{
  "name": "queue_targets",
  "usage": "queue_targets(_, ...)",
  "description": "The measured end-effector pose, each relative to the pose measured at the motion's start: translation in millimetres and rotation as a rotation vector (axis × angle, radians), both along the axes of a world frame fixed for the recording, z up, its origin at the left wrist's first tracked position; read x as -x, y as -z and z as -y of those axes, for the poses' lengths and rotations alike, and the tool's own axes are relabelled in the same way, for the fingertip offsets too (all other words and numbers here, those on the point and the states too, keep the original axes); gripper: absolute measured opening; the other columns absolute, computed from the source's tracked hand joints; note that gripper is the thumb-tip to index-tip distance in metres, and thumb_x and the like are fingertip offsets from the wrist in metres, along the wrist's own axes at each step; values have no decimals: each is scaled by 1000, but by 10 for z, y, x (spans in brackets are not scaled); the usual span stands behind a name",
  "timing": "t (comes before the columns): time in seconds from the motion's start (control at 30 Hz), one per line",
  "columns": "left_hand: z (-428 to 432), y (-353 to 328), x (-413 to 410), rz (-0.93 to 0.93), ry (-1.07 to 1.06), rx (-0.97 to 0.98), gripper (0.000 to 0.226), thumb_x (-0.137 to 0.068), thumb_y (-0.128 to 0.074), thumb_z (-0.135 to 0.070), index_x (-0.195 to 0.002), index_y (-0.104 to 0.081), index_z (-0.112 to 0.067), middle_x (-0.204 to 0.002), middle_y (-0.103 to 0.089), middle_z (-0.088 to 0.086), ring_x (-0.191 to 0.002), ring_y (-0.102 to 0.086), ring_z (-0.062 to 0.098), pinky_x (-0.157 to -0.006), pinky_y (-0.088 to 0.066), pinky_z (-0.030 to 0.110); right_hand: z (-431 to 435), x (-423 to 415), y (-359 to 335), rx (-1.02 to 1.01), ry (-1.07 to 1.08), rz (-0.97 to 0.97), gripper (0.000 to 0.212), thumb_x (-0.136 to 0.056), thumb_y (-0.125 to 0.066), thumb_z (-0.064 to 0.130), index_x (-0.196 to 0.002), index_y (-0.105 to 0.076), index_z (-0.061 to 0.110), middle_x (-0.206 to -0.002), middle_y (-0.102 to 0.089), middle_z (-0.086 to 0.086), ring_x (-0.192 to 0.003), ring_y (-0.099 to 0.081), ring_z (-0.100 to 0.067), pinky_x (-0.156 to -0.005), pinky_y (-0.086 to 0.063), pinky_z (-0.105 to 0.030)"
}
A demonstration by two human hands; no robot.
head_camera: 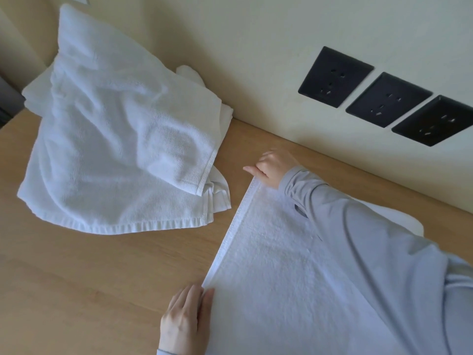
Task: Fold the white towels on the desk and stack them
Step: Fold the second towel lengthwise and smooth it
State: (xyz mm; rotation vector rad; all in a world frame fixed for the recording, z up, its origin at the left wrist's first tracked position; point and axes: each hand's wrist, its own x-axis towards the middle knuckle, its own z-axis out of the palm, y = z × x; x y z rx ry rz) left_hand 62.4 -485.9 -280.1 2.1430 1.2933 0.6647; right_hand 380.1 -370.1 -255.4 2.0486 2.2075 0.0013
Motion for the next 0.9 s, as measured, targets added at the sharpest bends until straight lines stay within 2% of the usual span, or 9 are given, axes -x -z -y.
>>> queue_targets(0.07, 8, 4, -6, -4, -3, 19, 69, -97, -19, -49, -54, -54, -8, -52, -47, -1, -64, -40, 13, -53, -36, 23, -52, 53, 65, 22, 76, 70, 61, -99, -28, 41, -47, -42, 12, -45, -42, -1, -47, -43, -21, -53, -37, -28)
queue_targets(0.17, 6, 5, -2, -6, 6, 24, 68, -97, -19, -50, -57, -57, -10, -54, -51, -3, -66, -42, 14, -53, -36, 23, -151, 120, 73, 68, 243, 78, 47, -95, -34, 34, -54, -38, 11, -51, -37, 0, -57, -43, -23, -56, -31, -29)
queue_targets(0.23, -18, -27, 12, -23, 12, 74, 51, -93, -27, -51, -64, -54, -19, -58, -50, -6, -68, -42, 15, -47, -33, 22, -186, 183, 52, 104, 321, 94, 36, -94, -35, 34, -65, -43, 14, -56, -36, 0, -62, -43, -22, -58, -31, -30)
queue_targets(0.33, -21, -18, 18, -26, -15, 155, 26, -81, -32, -47, -77, -43, -24, -84, -49, -6, -71, -42, 16, -47, -31, 23, -106, 161, 51, 11, 497, -24, 42, -96, -33, 45, -72, -51, 15, -60, -42, 0, -60, -45, -22, -54, -30, -28)
queue_targets(0.47, 78, -30, 0, 23, -75, 146, 39, -81, -38, -42, -59, -52, -13, -55, -49, -3, -67, -40, 14, -56, -34, 25, 184, 12, 87, -189, 721, -290, 46, -93, -34, 53, -86, -53, 11, -77, -56, -5, -67, -50, -24, -59, -37, -30)
queue_targets(0.6, 143, -39, -14, -15, -157, 95, 44, -80, -43, -39, -55, -51, -5, -53, -47, 1, -65, -39, 15, -55, -35, 26, 250, 3, 110, -191, 604, -324, 41, -96, -33, 48, -82, -43, 11, -71, -51, -2, -65, -52, -25, -57, -39, -32)
queue_targets(0.77, 121, 28, 30, -17, -102, 65, 41, -84, -39, -32, -58, -55, -4, -55, -50, 2, -66, -41, 13, -55, -36, 28, 168, 14, 140, -226, 484, -72, 49, -97, -31, 49, -84, -53, 7, -73, -65, -6, -58, -53, -26, -48, -26, -27)
queue_targets(0.83, 113, 59, 28, -3, -92, 79, 44, -85, -38, -35, -59, -54, -4, -55, -50, 2, -66, -40, 13, -55, -35, 26, 111, 49, 147, -108, 551, -19, 52, -98, -25, 50, -79, -54, 11, -61, -53, -3, -64, -57, -27, -49, -23, -27)
queue_targets(0.9, 118, 48, 19, 36, -100, 114, 55, -89, -36, -47, -62, -55, -2, -59, -53, 6, -66, -40, 12, -57, -35, 24, 70, 89, 119, -47, 617, -4, 54, -98, -24, 51, -94, -59, 10, -71, -56, -4, -78, -62, -29, -56, -29, -30)
